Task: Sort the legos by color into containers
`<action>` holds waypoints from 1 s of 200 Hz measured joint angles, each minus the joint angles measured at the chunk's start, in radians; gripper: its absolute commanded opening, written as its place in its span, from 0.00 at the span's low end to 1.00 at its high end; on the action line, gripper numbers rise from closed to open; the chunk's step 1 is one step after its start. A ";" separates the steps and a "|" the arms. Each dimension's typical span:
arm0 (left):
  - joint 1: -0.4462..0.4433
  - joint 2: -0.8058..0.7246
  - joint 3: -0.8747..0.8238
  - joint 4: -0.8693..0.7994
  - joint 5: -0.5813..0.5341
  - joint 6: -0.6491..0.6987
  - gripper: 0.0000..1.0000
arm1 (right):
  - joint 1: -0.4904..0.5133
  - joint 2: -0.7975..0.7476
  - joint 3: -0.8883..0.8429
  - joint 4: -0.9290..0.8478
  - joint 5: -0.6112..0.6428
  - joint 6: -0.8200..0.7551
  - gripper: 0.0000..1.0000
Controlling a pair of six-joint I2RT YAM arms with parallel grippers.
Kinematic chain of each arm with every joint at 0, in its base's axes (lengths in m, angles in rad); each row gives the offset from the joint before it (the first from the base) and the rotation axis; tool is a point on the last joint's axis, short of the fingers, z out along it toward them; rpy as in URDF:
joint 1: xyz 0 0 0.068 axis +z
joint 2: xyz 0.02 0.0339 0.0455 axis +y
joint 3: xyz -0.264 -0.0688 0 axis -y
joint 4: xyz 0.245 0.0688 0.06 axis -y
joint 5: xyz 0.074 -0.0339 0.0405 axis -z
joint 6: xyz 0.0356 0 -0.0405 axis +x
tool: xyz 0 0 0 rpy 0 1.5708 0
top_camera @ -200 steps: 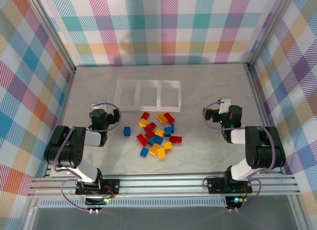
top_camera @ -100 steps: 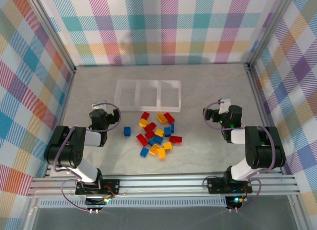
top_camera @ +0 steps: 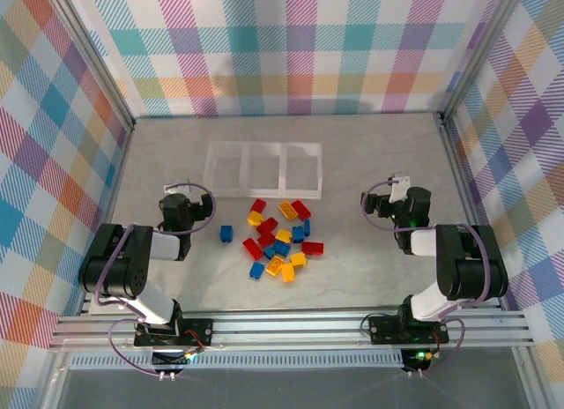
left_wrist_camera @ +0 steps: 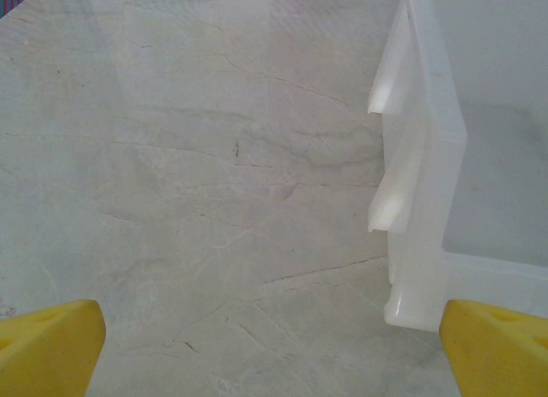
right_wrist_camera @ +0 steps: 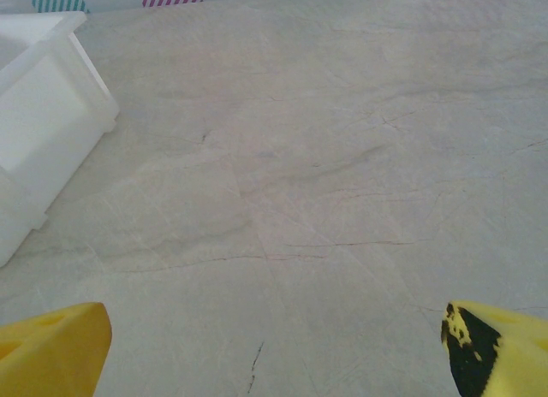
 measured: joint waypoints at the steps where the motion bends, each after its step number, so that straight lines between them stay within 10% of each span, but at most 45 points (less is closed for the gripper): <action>1: 0.000 0.000 0.000 0.000 0.000 0.000 1.00 | 0.000 0.000 0.000 0.000 0.000 0.000 0.99; 110: -0.056 -0.571 0.243 -0.569 -0.121 -0.162 1.00 | 0.160 -0.455 0.218 -0.516 0.052 -0.003 0.99; 200: -0.396 -0.573 0.698 -1.342 -0.227 -0.464 1.00 | 0.362 -0.575 0.478 -1.089 0.164 0.299 0.99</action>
